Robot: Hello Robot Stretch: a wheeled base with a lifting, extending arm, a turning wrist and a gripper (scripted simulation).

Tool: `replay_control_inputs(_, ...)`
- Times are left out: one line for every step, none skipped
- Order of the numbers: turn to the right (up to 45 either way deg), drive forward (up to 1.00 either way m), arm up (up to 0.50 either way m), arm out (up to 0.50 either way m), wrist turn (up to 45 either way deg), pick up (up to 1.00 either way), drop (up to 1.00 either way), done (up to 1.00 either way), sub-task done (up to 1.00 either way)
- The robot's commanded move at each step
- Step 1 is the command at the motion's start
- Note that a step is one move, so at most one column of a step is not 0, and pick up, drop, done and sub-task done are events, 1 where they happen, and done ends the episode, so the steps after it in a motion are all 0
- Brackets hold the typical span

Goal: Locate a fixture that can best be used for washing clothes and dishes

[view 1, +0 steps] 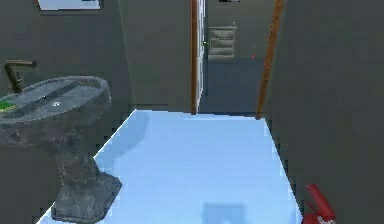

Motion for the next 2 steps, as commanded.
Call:
replay_control_inputs(0.0,0.35,0.00,0.00,0.0,0.00,0.00,0.00,0.00)
replay_control_inputs(-45.0,0.00,0.00,0.00,0.0,0.00,0.00,0.00,0.00)
